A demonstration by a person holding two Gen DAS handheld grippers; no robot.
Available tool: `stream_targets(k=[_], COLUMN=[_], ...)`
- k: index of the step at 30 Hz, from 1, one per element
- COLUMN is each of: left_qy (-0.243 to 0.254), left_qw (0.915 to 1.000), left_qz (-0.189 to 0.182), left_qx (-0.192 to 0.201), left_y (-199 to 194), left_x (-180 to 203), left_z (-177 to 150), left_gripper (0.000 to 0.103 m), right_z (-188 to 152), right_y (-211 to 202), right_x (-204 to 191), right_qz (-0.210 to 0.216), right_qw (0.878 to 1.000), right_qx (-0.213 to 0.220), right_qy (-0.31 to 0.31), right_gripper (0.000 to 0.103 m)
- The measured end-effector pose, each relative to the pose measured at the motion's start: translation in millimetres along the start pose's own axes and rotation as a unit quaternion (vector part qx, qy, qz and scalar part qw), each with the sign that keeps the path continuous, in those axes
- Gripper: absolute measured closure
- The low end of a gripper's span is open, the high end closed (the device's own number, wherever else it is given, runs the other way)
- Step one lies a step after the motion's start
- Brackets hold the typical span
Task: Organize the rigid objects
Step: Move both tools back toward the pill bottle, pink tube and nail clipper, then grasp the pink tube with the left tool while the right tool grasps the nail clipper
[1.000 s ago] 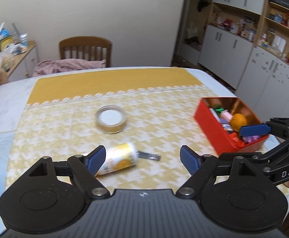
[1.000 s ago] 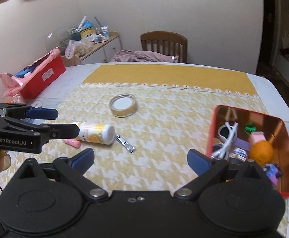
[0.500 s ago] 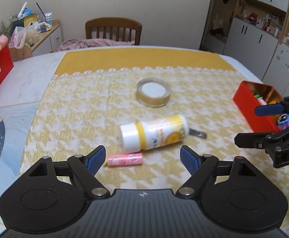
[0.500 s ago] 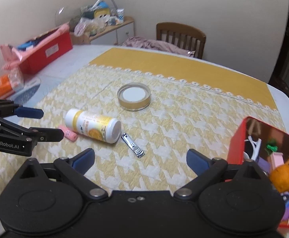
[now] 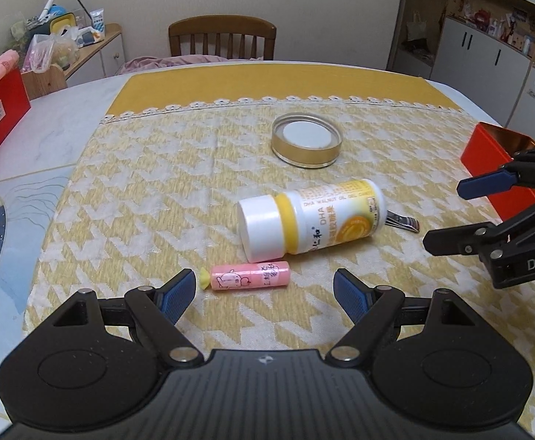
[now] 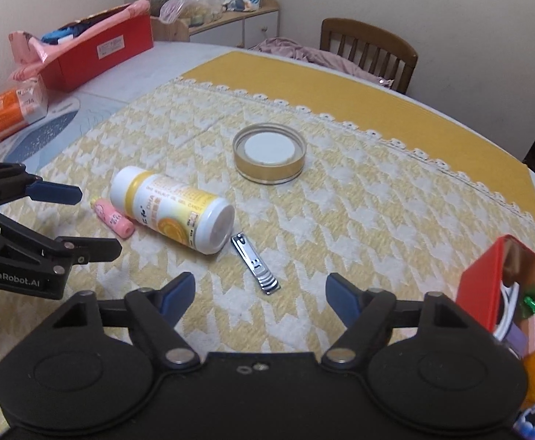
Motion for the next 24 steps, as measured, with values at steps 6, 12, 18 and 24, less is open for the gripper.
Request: stream_targets(k=[6,12,18,24], left_qy=[-0.003,-0.007,-0.002,-0.001], left_qw=[0.9999,0.9998,0.9997,0.9998], left_qz=[0.01,0.018,0.023,0.02], left_qx=[-0.004,-0.009,-0.005,-0.002], left_y=[11.6,19.8,25.0,26.4], left_x=[0.1,-2.5,-2.5,-1.1], left_z=[1.0,-0.2,3.1,5.2], left_gripper=[0.021,0.021,0.021,0.022], right_z=[6.4,8.2,15.7,23.7], right_y=[16.2,30.1,37.3,41.2], right_x=[-1.6,0.6,-0.7,-1.9], right_qz=[-0.005,-0.001,0.001,0.008], right_qw=[1.0,1.0,0.999,0.999], right_qx=[-0.011,-0.02,-0.016,-0.012], right_qy=[-0.023,-0.02,-0.029,-0.035], right_gripper=[0.034,0.048,0.055,0.064])
Point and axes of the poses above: each gripper's, at about its wrist camera, not at the fingertips, and y roughly the way its jaws point, x to its right, z to its top, the point moved 2 cm from there along y, roughly the way its jaws point, and after that the axes turned 13 degrees about -x, right-handed, at the moved point
